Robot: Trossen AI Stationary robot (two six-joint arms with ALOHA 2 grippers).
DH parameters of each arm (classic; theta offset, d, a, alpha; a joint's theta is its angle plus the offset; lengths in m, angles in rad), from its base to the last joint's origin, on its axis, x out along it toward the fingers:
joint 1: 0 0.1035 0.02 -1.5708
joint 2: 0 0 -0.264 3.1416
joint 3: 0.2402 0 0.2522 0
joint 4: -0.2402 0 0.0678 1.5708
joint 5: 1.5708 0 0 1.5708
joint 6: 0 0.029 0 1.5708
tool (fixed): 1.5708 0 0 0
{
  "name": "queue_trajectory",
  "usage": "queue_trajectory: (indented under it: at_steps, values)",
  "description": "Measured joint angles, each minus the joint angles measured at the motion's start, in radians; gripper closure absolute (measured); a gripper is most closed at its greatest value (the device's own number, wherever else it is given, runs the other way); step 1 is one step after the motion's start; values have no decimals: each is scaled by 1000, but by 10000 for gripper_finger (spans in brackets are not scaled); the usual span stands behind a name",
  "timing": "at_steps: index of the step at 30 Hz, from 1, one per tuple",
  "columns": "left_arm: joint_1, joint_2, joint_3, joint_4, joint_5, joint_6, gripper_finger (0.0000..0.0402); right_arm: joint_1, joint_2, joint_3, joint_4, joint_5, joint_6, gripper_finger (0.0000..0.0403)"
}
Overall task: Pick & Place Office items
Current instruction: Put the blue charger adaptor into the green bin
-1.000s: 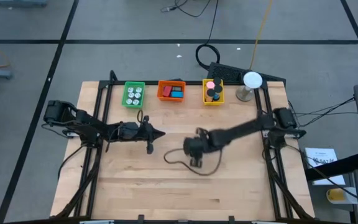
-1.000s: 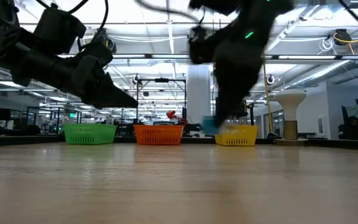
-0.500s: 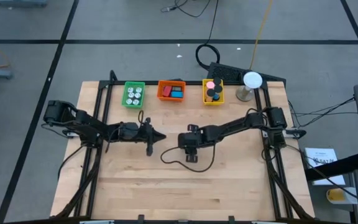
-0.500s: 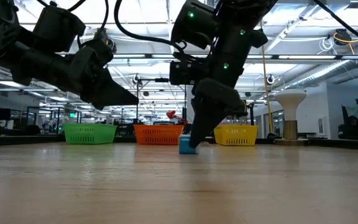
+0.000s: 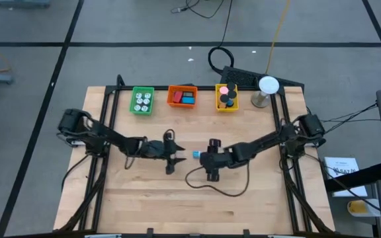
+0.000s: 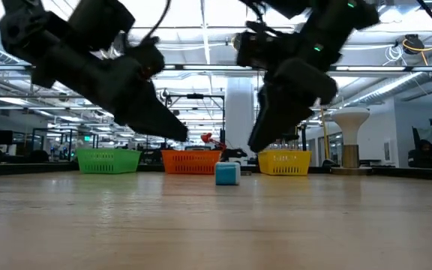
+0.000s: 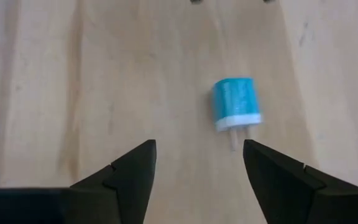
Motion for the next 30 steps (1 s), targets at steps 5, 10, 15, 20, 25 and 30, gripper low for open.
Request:
queue_trajectory:
  at_steps: [5,10,15,20,25,30]
  values:
    - [13,153,67,101,-4,89,124,44,-96,-181,227,0,39,176]
    - [24,246,128,109,-42,186,93,56,-192,-309,388,0,42,177]
    - [40,319,177,114,10,201,98,55,-264,-372,462,3,42,177]
    - [48,365,204,122,38,200,146,55,-277,-391,485,16,41,182]
    - [49,363,209,116,39,201,212,55,-269,-390,499,28,16,188]
    - [49,363,207,134,53,212,268,59,-268,-390,506,52,-45,180]
